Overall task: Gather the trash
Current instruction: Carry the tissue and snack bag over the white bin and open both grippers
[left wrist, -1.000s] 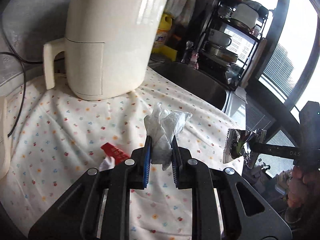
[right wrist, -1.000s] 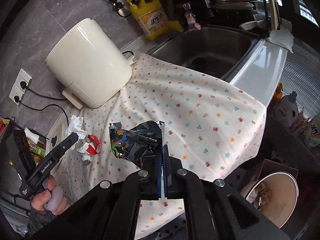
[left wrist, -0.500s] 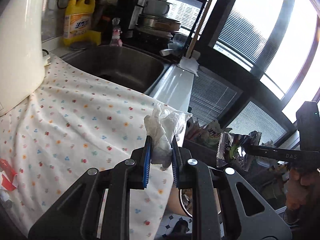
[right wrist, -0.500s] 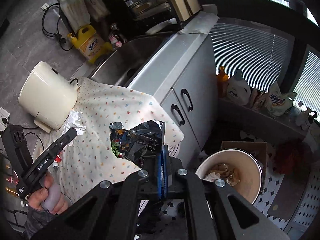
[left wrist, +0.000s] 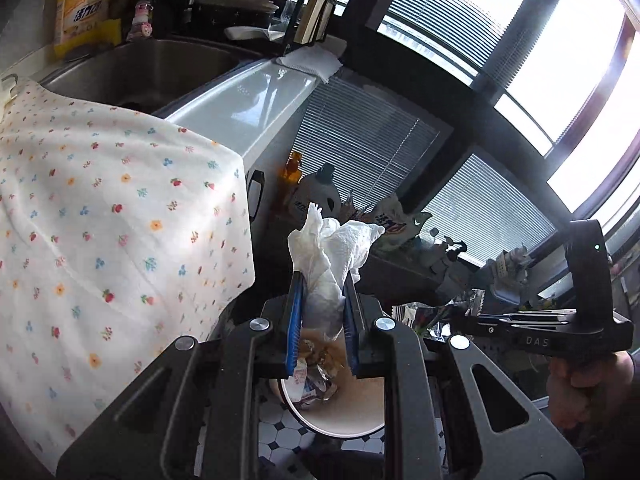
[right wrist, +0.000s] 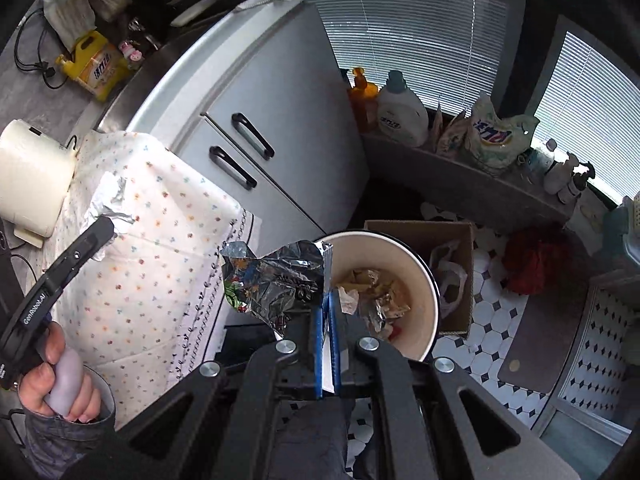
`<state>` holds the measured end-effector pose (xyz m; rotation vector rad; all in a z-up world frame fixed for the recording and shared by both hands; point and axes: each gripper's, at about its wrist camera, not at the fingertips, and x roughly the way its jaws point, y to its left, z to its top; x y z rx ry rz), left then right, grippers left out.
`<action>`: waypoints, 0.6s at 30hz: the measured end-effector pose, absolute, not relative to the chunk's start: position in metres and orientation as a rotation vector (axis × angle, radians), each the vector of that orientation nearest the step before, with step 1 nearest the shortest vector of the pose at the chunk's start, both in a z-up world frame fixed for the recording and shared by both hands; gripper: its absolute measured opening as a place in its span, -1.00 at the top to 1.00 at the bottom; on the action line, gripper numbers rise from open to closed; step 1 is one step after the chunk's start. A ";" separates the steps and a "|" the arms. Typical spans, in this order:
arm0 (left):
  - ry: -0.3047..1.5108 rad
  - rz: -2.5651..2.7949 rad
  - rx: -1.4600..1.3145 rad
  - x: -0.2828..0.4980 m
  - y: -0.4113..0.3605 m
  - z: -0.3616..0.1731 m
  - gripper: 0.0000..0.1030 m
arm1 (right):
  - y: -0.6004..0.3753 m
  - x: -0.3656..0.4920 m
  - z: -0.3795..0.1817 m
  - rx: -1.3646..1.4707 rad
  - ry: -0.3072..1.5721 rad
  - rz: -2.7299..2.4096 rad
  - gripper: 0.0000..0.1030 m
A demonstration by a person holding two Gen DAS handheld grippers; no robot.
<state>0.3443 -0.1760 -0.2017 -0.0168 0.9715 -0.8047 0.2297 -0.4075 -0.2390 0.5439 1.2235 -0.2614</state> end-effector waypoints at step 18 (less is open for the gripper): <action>1.181 -0.620 -0.046 0.285 -0.205 -0.306 0.64 | -0.438 0.201 -0.343 0.461 1.477 -0.142 -0.09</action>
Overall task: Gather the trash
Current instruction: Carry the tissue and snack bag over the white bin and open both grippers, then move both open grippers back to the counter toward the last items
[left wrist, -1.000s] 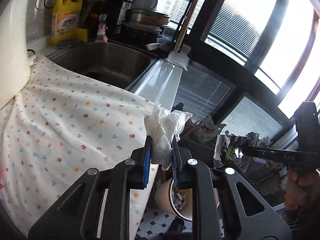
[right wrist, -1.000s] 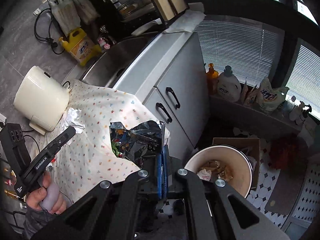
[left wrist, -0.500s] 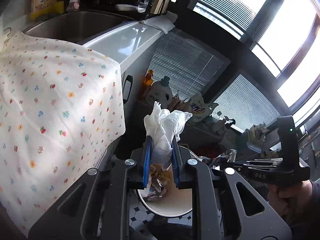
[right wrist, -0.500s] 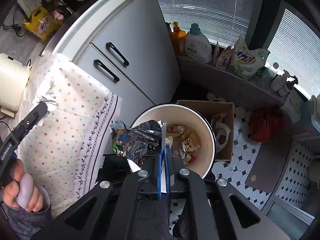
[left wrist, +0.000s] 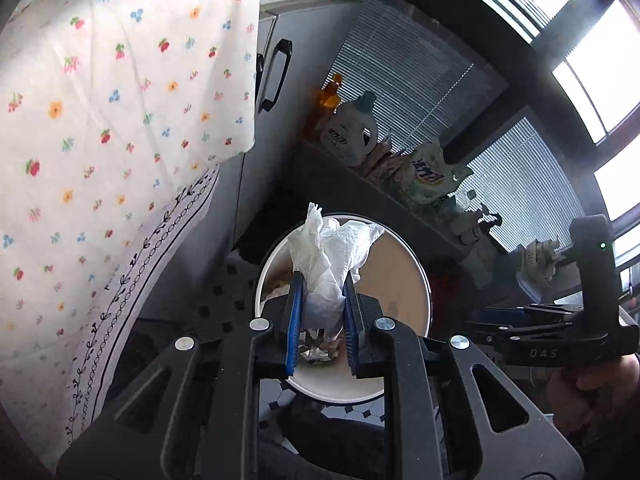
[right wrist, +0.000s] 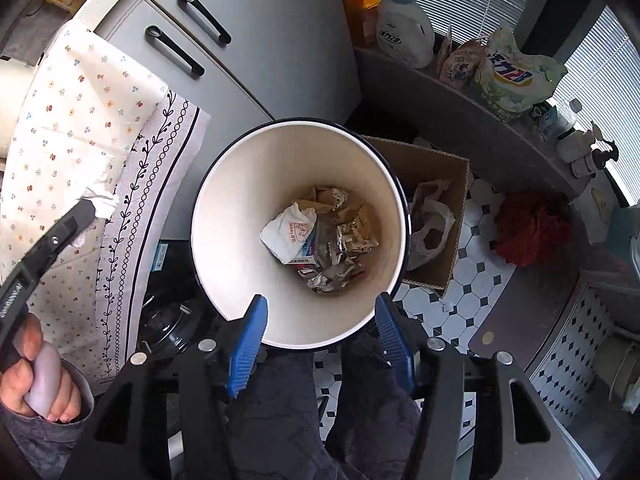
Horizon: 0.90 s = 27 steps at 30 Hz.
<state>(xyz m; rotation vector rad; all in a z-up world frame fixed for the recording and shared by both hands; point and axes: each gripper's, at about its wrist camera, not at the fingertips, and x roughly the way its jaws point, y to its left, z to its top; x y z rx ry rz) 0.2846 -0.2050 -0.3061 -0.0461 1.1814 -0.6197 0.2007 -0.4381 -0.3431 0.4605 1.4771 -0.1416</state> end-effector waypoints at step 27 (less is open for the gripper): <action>1.235 -0.686 -0.052 0.279 -0.243 -0.293 -0.73 | -0.479 0.178 -0.275 0.436 1.257 -0.221 -0.84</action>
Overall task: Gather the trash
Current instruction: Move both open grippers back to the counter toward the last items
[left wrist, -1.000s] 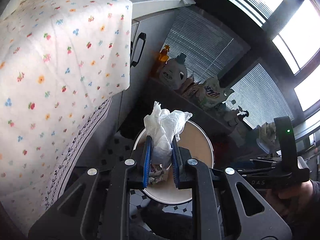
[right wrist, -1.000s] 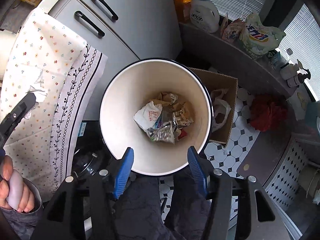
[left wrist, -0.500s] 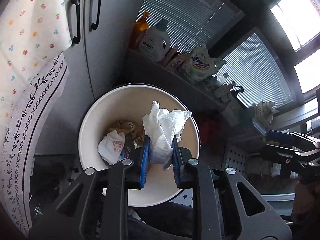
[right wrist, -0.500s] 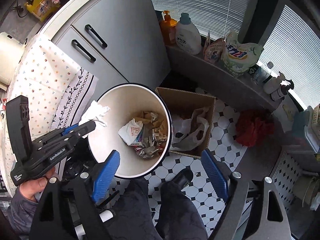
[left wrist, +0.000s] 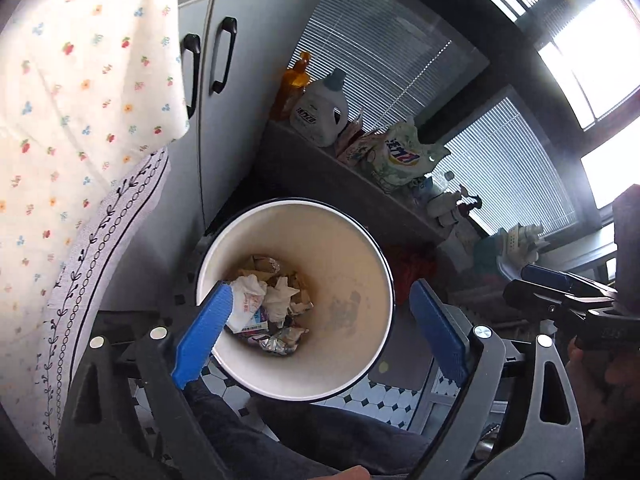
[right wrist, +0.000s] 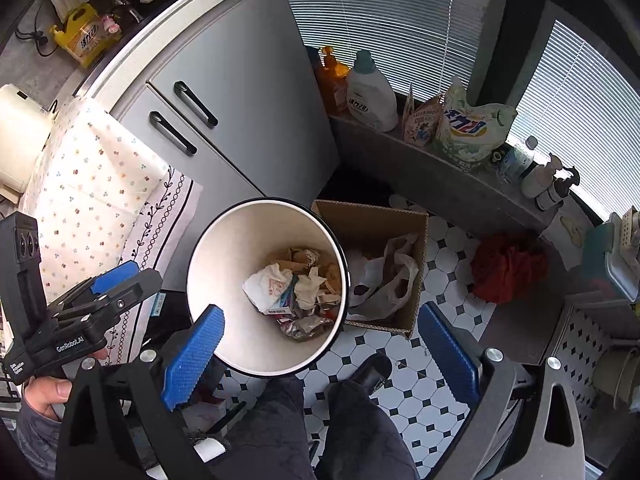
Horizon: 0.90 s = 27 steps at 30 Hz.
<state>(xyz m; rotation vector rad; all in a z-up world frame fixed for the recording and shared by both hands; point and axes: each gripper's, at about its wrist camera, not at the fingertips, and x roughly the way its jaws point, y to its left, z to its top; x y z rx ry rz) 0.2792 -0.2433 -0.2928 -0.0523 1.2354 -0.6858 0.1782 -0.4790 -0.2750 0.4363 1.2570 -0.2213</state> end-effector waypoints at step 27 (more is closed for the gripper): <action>0.923 -0.493 -0.138 0.316 -0.039 -0.143 -0.88 | -0.296 0.286 -0.166 0.351 1.073 0.099 -0.84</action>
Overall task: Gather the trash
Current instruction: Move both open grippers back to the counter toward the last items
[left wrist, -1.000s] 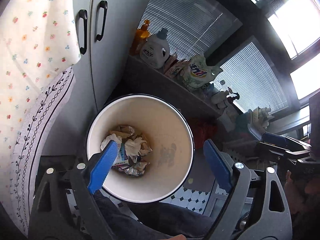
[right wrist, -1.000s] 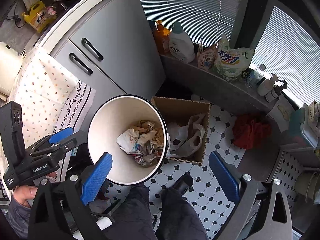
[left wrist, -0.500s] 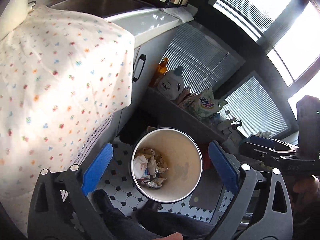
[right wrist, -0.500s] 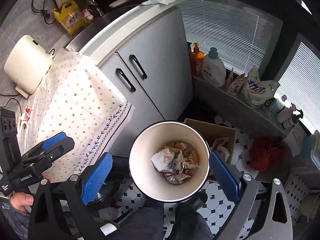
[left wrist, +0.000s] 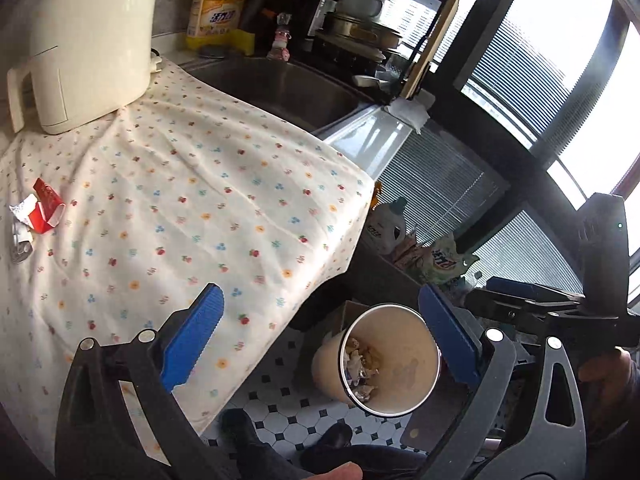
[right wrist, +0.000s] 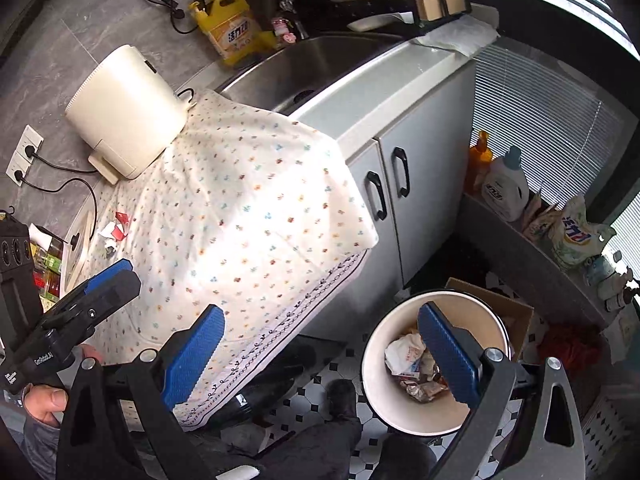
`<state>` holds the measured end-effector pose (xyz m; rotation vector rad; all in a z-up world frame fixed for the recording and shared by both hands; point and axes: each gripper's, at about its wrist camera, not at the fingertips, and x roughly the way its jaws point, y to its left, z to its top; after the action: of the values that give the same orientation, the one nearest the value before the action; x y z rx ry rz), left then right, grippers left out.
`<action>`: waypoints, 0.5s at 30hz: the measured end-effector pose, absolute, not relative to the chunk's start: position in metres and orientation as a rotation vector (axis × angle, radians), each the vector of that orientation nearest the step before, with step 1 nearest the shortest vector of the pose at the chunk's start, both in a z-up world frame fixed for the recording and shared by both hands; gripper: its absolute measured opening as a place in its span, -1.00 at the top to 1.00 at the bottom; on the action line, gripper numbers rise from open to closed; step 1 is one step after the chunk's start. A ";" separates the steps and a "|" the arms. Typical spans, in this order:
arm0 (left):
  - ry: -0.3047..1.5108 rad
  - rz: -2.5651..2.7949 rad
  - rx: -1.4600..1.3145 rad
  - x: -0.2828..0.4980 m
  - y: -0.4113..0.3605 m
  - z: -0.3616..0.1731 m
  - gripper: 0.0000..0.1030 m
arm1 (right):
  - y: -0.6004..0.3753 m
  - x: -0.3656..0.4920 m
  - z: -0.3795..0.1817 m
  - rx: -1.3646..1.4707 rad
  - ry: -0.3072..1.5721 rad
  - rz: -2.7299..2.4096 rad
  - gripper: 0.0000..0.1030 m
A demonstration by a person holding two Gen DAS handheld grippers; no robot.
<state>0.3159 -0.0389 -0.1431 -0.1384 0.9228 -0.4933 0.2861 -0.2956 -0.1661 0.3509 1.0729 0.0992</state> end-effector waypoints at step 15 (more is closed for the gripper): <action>0.845 -0.314 -0.178 0.324 0.094 -0.133 -0.88 | -0.192 0.343 -0.147 0.300 1.012 0.205 -0.84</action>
<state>0.3239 0.0940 -0.1335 -0.1778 0.8452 -0.3135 0.3431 -0.1920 -0.1472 0.3004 1.0117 0.2051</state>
